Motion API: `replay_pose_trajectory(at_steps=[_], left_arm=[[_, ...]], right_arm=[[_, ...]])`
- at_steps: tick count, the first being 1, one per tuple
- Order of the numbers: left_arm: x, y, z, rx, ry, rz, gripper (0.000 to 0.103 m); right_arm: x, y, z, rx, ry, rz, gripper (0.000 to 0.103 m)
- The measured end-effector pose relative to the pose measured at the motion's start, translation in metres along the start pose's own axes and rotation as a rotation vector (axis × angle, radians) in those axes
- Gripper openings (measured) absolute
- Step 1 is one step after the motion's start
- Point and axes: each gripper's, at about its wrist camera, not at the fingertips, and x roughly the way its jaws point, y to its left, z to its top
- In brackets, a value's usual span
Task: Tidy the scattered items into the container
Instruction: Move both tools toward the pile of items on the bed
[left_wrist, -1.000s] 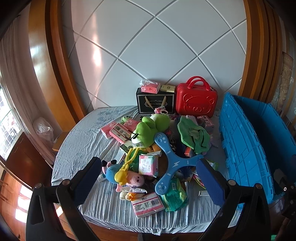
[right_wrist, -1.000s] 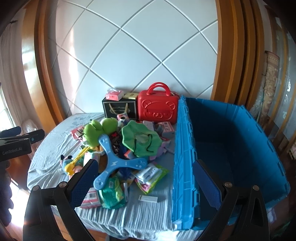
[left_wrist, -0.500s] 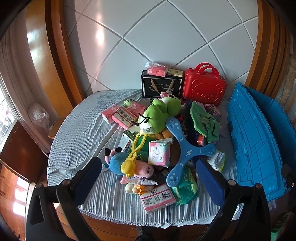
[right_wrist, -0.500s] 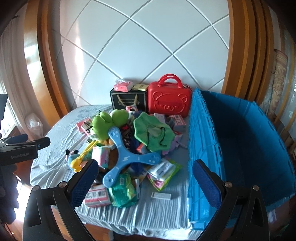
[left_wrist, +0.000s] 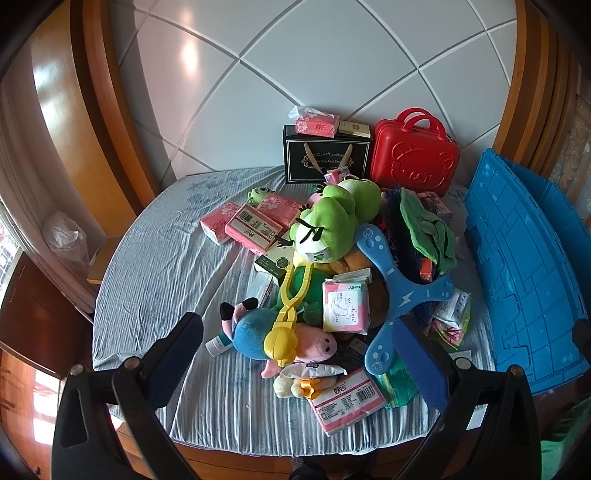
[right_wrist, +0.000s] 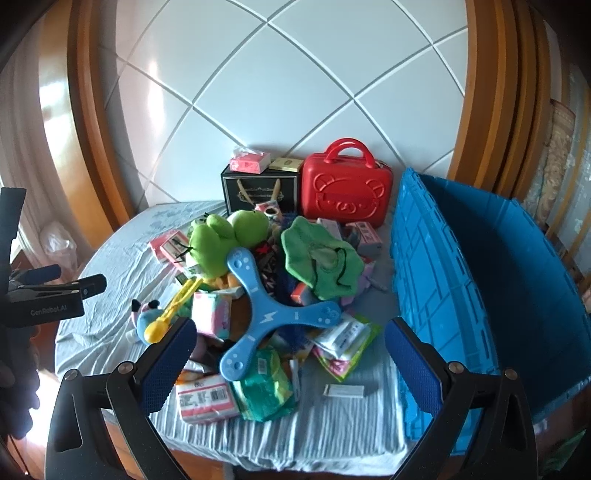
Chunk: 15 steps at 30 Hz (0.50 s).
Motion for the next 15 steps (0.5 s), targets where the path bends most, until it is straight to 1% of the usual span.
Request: replay_pose_trajectory(at_steps=[7, 10, 12, 15], left_arm=[[0.028, 0.019, -0.006, 0.031, 0.019, -0.014, 0.103], [0.049, 0.033, -0.014, 0.01, 0.049, -0.037, 0.103], [0.064, 0.041, -0.02, -0.023, 0.084, -0.065, 0.103], [0.087, 0.045, -0.03, -0.045, 0.136, -0.08, 0.103]], right_arm=[[0.019, 0.017, -0.003, 0.01, 0.008, -0.035, 0.103], [0.035, 0.026, -0.007, 0.0, 0.038, -0.051, 0.103], [0.045, 0.029, -0.012, 0.01, 0.07, -0.036, 0.103], [0.067, 0.027, -0.022, 0.039, 0.131, -0.021, 0.103]])
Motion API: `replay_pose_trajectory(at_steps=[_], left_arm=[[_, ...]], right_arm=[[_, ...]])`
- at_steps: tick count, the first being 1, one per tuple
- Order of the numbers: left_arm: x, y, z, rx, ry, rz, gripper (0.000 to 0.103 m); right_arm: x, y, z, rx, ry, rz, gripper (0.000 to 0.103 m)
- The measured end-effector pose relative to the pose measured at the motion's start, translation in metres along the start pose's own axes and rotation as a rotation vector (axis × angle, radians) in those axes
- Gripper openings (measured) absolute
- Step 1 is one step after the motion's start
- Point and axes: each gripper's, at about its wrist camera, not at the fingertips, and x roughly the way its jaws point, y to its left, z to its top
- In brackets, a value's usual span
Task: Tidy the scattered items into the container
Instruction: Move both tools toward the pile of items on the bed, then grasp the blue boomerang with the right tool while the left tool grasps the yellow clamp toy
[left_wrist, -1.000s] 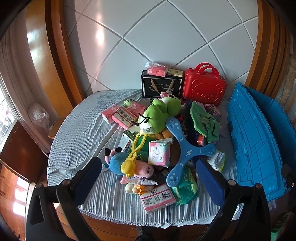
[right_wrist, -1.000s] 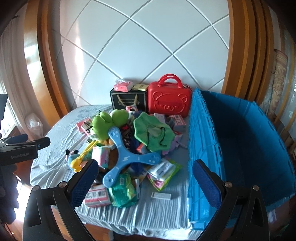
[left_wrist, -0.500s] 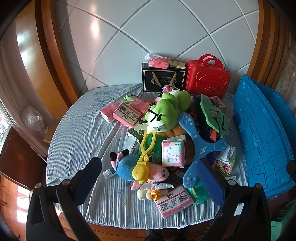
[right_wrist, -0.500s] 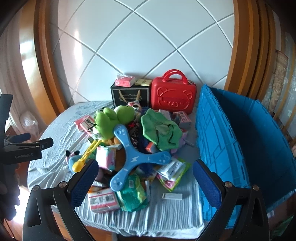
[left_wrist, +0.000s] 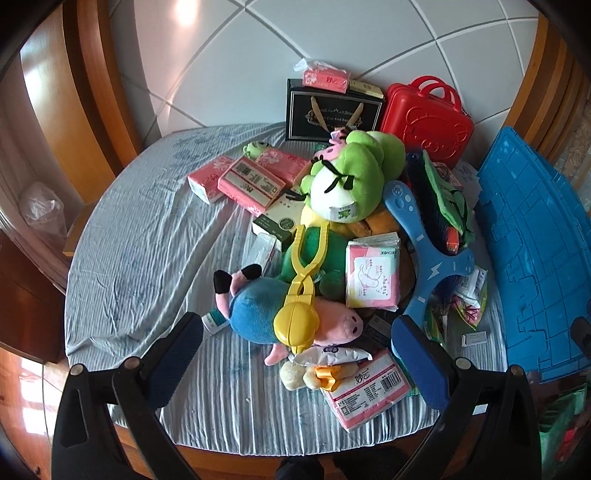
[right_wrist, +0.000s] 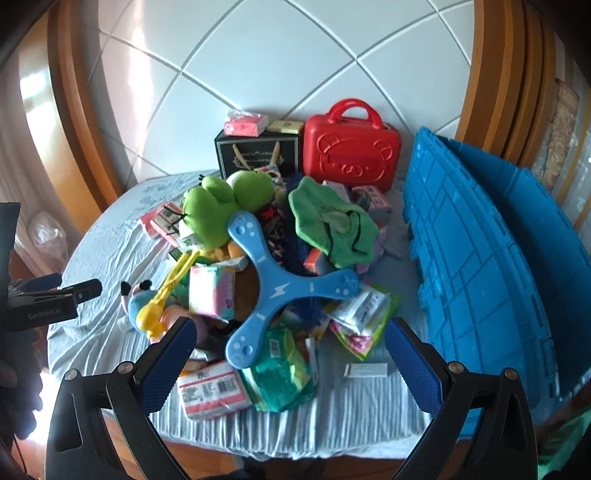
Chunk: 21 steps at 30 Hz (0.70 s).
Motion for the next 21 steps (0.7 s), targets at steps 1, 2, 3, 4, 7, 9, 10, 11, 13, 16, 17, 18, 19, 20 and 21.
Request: replay_pose_trajectory(at_steps=[1, 2, 3, 4, 7, 9, 10, 11, 13, 16, 17, 18, 19, 20, 21], left_arm=[[0.006, 0.0, -0.002, 0.002, 0.007, -0.001, 0.103], [0.012, 0.0, -0.005, 0.007, 0.009, 0.0, 0.103], [0.017, -0.001, -0.007, 0.015, 0.012, 0.005, 0.103], [0.023, -0.002, -0.009, 0.021, 0.015, 0.011, 0.103], [0.043, -0.004, -0.018, 0.022, 0.047, 0.009, 0.103], [0.058, -0.003, -0.025, 0.007, 0.08, 0.013, 0.103], [0.065, -0.001, -0.028, -0.003, 0.096, 0.014, 0.103], [0.072, 0.0, -0.03, -0.011, 0.102, 0.016, 0.103], [0.084, 0.001, -0.03, -0.011, 0.107, 0.032, 0.103], [0.106, 0.002, -0.024, 0.006, 0.101, 0.023, 0.103], [0.115, 0.003, -0.02, 0.015, 0.103, 0.023, 0.103], [0.123, 0.004, -0.015, 0.021, 0.099, 0.025, 0.103], [0.131, 0.006, -0.01, 0.024, 0.101, 0.028, 0.103], [0.139, 0.007, -0.005, 0.023, 0.106, 0.024, 0.103], [0.146, 0.008, 0.0, 0.024, 0.11, 0.015, 0.103]], right_arm=[[0.007, -0.002, -0.002, 0.005, 0.008, 0.001, 0.103], [0.012, -0.002, -0.004, 0.004, 0.011, 0.0, 0.103], [0.018, -0.003, -0.005, 0.003, 0.011, -0.004, 0.103], [0.023, -0.003, -0.005, -0.001, 0.008, -0.01, 0.103], [0.045, -0.006, -0.005, -0.006, 0.009, 0.011, 0.103], [0.064, -0.006, -0.006, -0.015, 0.028, 0.016, 0.103], [0.075, -0.007, -0.007, -0.017, 0.038, 0.025, 0.103], [0.084, -0.007, -0.008, -0.02, 0.05, 0.029, 0.103], [0.102, -0.006, -0.009, -0.027, 0.07, 0.042, 0.103], [0.126, -0.008, -0.013, -0.032, 0.096, 0.049, 0.103], [0.134, -0.009, -0.014, -0.028, 0.107, 0.054, 0.103], [0.142, -0.01, -0.015, -0.025, 0.122, 0.053, 0.103], [0.148, -0.011, -0.016, -0.022, 0.135, 0.051, 0.103], [0.155, -0.012, -0.017, -0.017, 0.145, 0.051, 0.103], [0.163, -0.011, -0.017, -0.017, 0.153, 0.049, 0.103]])
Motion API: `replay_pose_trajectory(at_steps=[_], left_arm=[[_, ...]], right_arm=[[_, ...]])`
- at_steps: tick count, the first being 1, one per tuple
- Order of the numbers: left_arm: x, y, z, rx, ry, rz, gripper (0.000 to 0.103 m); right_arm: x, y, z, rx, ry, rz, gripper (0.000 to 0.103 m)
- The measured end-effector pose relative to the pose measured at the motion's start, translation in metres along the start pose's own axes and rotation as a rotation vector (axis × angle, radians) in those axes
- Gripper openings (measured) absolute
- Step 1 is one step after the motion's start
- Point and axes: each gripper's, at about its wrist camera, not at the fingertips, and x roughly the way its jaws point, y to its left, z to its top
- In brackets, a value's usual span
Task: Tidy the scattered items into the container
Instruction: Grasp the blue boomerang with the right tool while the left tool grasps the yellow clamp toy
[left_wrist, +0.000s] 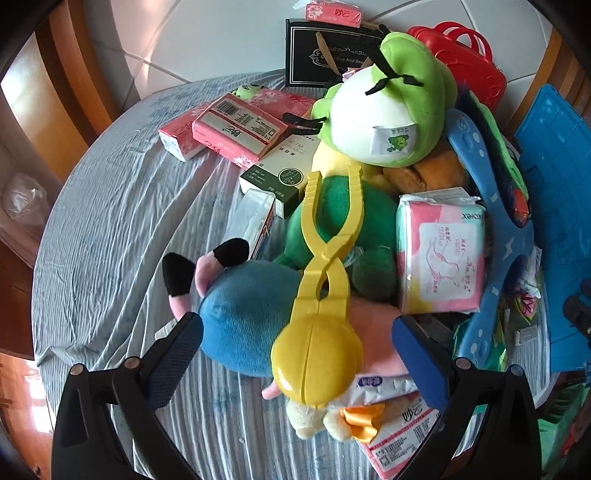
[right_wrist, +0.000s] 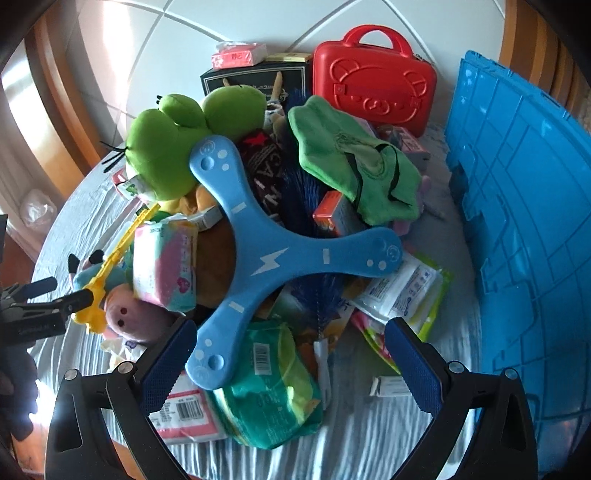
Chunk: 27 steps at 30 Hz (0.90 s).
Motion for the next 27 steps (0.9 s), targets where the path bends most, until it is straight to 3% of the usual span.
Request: replay_pose_trajectory(at_steps=[6, 13, 16, 20, 24, 27], left_arm=[[0.038, -0.001, 0.024, 0.058, 0.066, 0.004, 0.103], [0.066, -0.003, 0.033, 0.115, 0.112, -0.039, 0.103], [0.074, -0.006, 0.033, 0.159, 0.114, -0.052, 0.103], [0.083, -0.007, 0.034, 0.188, 0.12, -0.069, 0.103], [0.089, -0.005, 0.034, 0.172, 0.128, -0.096, 0.103], [0.089, -0.005, 0.035, 0.158, 0.131, -0.099, 0.101]], right_arm=[[0.039, 0.007, 0.009, 0.027, 0.034, 0.034, 0.102], [0.074, 0.013, 0.015, 0.138, 0.089, 0.052, 0.087], [0.088, 0.016, 0.016, 0.181, 0.123, 0.039, 0.079], [0.107, 0.017, 0.015, 0.241, 0.172, 0.015, 0.058], [0.112, 0.021, 0.015, 0.271, 0.175, 0.007, 0.044], [0.111, 0.022, 0.014, 0.29, 0.171, 0.011, 0.038]])
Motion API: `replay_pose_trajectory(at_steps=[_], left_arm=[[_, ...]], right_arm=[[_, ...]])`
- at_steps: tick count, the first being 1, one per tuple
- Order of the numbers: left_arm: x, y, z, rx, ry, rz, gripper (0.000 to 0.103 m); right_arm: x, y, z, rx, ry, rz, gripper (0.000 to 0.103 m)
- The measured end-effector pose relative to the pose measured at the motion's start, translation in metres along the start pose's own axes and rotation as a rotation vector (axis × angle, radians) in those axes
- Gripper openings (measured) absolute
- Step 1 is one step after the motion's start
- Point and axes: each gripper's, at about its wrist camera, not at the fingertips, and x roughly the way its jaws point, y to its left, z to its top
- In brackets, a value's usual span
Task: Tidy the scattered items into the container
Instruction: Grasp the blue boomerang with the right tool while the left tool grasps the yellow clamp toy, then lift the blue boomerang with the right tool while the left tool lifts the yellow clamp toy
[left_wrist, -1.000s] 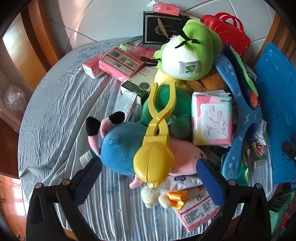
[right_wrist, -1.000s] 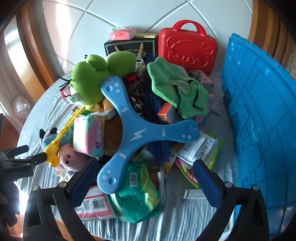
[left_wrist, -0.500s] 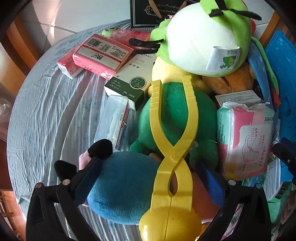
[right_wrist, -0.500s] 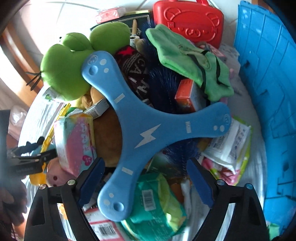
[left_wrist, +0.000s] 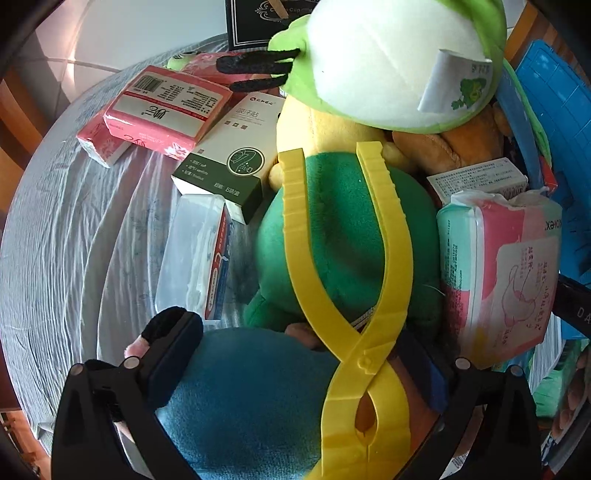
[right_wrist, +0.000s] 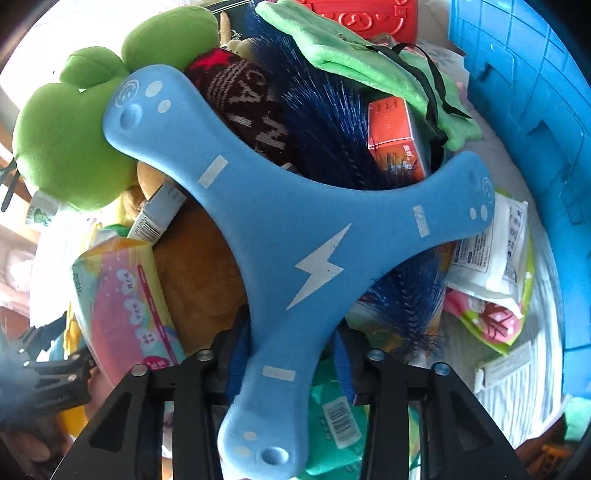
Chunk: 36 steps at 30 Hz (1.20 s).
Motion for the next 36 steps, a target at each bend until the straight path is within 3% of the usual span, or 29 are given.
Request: replay_pose_trajectory(at_steps=[2, 4, 7, 29, 36], left_arm=[[-0.005, 0.0, 0.0, -0.011, -0.004, 0.018, 0.084], [-0.009, 0.003, 0.0, -0.033, 0.003, 0.032, 0.058], [-0.017, 0.01, -0.001, -0.076, -0.009, 0.016, 0.044], [-0.077, 0.01, -0.011, -0.134, -0.113, 0.006, 0.039], [-0.1, 0.003, -0.013, -0.134, -0.13, 0.008, 0.038]], right_arm=[[-0.004, -0.001, -0.002, 0.01, -0.004, 0.007, 0.038], [-0.009, -0.002, -0.003, 0.01, -0.008, 0.013, 0.038], [-0.02, -0.003, -0.006, 0.007, -0.015, 0.017, 0.038], [-0.086, -0.004, -0.023, -0.069, -0.108, 0.009, 0.034], [-0.105, -0.012, -0.013, -0.088, -0.142, -0.003, 0.034]])
